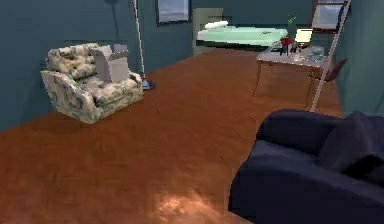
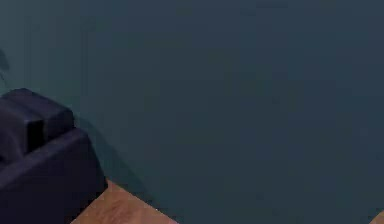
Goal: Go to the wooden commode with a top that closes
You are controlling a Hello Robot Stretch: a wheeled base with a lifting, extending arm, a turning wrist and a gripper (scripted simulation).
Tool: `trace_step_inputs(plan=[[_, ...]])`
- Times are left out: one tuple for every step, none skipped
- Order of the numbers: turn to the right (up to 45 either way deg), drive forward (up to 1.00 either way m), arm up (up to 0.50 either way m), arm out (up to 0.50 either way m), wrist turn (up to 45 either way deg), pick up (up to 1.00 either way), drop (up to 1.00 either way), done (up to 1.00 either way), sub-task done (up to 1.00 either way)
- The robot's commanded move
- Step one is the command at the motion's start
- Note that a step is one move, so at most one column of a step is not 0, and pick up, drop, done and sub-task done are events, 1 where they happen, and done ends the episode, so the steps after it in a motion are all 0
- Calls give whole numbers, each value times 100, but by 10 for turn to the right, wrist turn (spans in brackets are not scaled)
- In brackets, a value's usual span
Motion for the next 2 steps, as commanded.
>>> trace_step_inputs(plan=[[-450,0,0,0,0,0,0,0,0],[-450,0,0,0,0,0,0,0,0]])
